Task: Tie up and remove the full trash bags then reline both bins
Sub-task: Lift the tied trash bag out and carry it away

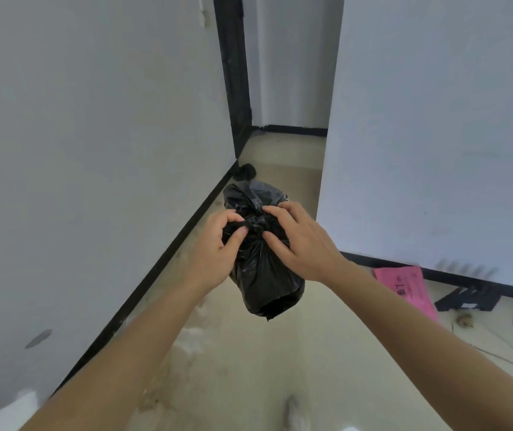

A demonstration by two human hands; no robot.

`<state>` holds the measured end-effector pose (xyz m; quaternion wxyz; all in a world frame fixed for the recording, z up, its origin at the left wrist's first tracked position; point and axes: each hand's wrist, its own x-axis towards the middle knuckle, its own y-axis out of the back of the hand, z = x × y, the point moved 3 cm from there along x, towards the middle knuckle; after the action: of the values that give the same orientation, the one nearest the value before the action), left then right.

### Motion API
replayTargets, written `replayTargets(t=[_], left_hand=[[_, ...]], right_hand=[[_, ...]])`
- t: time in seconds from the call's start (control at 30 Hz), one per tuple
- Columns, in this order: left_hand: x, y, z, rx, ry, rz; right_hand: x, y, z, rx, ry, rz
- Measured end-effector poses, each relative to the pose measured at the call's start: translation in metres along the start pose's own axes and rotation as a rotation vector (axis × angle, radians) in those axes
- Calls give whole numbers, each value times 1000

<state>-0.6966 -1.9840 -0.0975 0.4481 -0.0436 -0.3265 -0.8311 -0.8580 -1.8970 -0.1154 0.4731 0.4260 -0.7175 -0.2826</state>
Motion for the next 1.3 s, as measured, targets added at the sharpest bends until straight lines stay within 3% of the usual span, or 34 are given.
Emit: replayTargets(t=[0.37, 0.57, 0.67, 0.97, 1.3], left_hand=[[305, 2, -112, 82, 100, 115], [456, 0, -217, 42, 137, 154], [536, 2, -269, -5, 191, 136], [790, -23, -355, -36, 118, 32], [1019, -95, -488, -24, 310, 14]], right_hand=[[309, -63, 143, 57, 114, -107], [460, -136, 220, 3, 152, -143], [535, -172, 254, 25, 118, -164], [746, -220, 388, 32, -14, -171], [942, -311, 563, 110, -66, -248]])
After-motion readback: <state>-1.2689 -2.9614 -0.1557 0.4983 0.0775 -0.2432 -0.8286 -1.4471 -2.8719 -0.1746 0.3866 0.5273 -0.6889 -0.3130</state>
